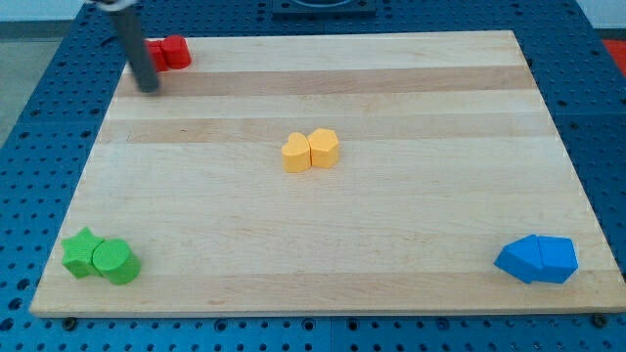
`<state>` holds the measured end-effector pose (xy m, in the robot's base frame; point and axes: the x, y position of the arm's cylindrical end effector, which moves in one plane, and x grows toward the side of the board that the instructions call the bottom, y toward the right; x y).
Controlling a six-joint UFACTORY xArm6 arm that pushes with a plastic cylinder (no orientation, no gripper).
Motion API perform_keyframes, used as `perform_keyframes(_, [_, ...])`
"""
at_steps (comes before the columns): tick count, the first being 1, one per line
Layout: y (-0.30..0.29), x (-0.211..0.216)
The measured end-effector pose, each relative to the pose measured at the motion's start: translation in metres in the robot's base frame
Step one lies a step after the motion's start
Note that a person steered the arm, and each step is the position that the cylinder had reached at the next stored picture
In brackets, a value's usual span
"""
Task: Move the red star along with the red circle right a bit
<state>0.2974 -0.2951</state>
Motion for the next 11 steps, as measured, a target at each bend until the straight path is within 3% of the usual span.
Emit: perform_keyframes(11, [-0.005, -0.076])
